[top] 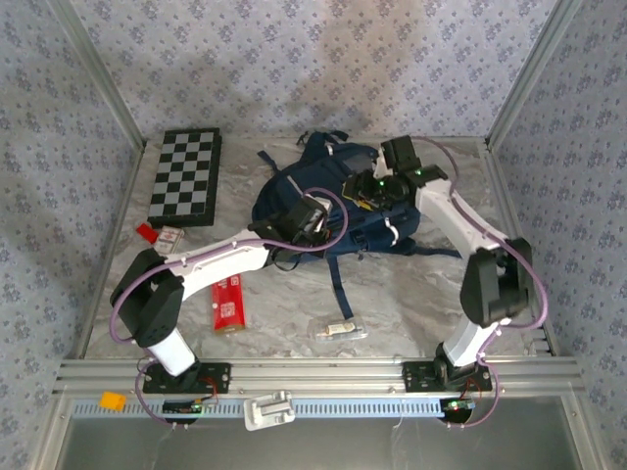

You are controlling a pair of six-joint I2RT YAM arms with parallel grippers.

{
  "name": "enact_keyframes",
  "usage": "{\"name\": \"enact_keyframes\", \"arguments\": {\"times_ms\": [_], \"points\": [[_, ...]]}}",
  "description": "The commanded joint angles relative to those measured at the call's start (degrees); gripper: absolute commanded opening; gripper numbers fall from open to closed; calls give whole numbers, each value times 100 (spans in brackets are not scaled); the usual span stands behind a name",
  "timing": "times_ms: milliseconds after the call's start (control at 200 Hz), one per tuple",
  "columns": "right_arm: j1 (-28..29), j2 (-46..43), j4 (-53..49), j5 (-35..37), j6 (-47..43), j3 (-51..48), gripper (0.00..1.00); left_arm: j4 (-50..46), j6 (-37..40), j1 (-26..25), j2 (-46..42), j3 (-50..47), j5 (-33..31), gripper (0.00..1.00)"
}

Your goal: Pack the student bag

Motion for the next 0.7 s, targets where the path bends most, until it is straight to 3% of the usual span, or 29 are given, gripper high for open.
{"name": "enact_keyframes", "arguments": {"times_ms": [0,160,475,610,695], "points": [[244,-645,837,193,1088,-931,47,50,-114,81,-148,-157,24,0],[587,-913,2261,250,2300,-2145,46,0,-116,76,-9,-44,46,0],[636,-590,3434,685,2975,-2479,44,-46,-81,71,-16,32,148,0],[658,-399,3341,801,2831,-2370,28,-104,-57,77,-21,47,138,0],[644,-349,3482,852,2749,-2445,10,-108,-25,83,-30,50,119,0]]}}
